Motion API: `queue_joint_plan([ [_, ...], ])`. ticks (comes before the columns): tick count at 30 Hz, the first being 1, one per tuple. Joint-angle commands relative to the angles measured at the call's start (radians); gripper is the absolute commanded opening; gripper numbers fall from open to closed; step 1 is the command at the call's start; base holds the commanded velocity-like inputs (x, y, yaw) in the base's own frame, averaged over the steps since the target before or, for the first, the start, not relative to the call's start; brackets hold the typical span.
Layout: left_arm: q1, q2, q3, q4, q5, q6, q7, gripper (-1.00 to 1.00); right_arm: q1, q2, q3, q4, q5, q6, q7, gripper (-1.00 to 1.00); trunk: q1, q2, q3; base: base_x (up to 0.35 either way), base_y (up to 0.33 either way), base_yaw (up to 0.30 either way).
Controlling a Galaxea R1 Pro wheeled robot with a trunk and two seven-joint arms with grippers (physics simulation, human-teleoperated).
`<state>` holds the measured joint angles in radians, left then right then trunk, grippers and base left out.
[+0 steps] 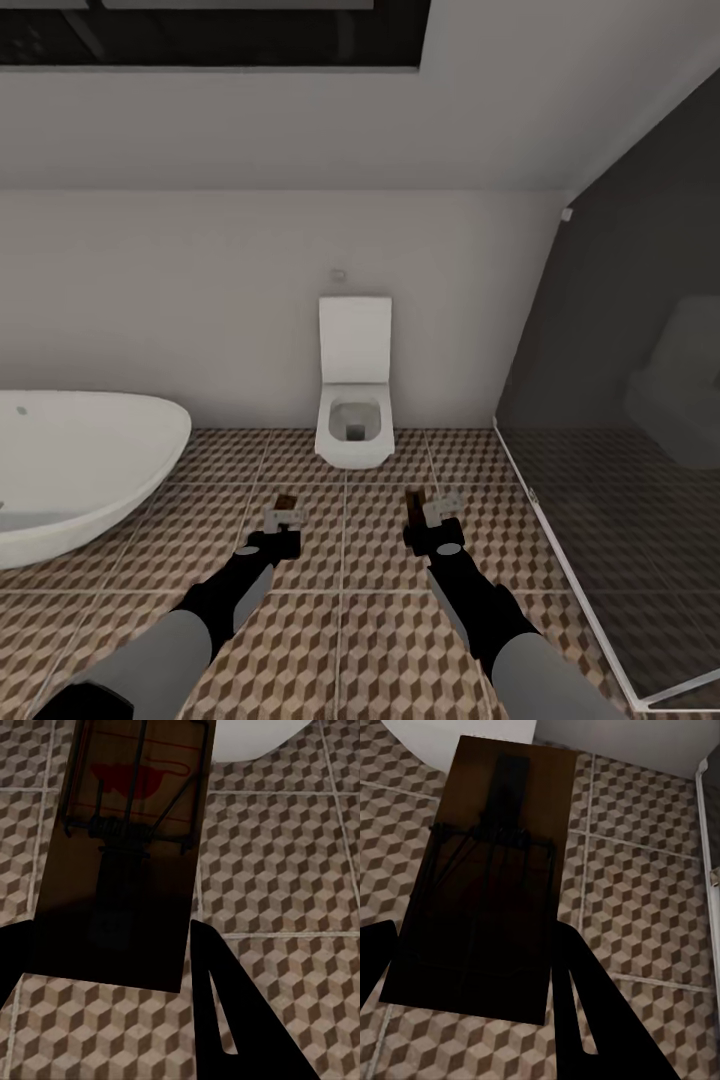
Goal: Take the four mousetraps from the cabinet in the bathroom and place them on the bathroom floor. Make sure all four end up on the same floor surface, and ensure that at least two of them are either under or directly next to the same bathroom sink.
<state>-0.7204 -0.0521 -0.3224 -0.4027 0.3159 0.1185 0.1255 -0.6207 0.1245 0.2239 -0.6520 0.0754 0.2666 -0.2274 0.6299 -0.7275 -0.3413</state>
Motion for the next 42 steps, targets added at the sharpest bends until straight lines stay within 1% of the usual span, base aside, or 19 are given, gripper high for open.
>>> queue_joint_plan([
  [1,-0.001,0.000,-0.009,-0.002,0.005,0.005,0.011,-1.00,-0.001,0.000,0.003,-0.002,0.004,0.008,-0.003,-1.00,0.004,-0.008,-0.006,0.000,0.000,0.000],
  [42,-0.001,-0.018,-0.012,0.026,0.005,0.001,0.011,-1.00,-0.001,0.000,0.005,-0.002,0.004,0.008,-0.001,-1.00,0.161,-0.295,-0.201,0.000,0.000,0.000],
])
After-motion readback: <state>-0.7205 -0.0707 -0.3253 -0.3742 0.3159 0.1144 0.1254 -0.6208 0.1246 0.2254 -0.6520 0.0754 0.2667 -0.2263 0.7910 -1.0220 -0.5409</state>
